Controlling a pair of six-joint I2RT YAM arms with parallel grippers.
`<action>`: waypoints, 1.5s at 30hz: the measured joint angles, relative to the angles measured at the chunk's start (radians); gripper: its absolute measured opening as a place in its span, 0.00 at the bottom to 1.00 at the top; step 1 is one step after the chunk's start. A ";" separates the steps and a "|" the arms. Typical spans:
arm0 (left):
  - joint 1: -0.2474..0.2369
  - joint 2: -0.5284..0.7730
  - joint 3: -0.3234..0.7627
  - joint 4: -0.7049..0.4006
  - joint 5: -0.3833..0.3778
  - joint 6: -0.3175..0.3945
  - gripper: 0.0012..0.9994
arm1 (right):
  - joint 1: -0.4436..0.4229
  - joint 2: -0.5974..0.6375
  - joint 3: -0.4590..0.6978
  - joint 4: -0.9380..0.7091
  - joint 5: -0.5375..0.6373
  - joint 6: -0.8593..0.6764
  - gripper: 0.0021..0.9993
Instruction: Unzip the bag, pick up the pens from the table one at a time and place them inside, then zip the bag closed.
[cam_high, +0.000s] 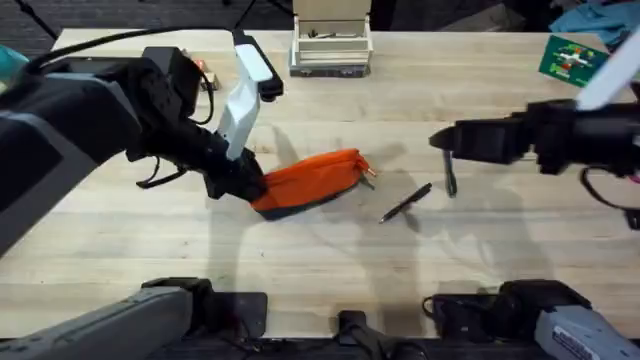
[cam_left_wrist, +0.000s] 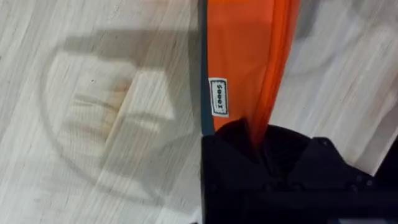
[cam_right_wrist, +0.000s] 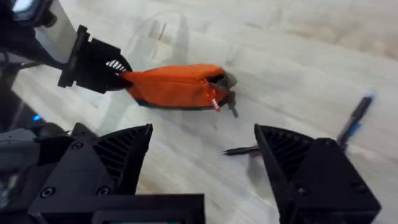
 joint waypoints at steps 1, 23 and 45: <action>0.000 0.000 0.000 0.000 0.000 0.000 0.04 | 0.006 0.022 0.000 0.000 -0.007 0.000 1.00; 0.000 0.000 0.000 0.000 0.000 0.000 0.04 | 0.177 0.345 0.000 0.011 -0.003 -0.151 1.00; 0.000 0.000 0.000 0.000 0.000 0.000 0.04 | 0.273 0.476 0.000 0.198 0.016 -0.272 1.00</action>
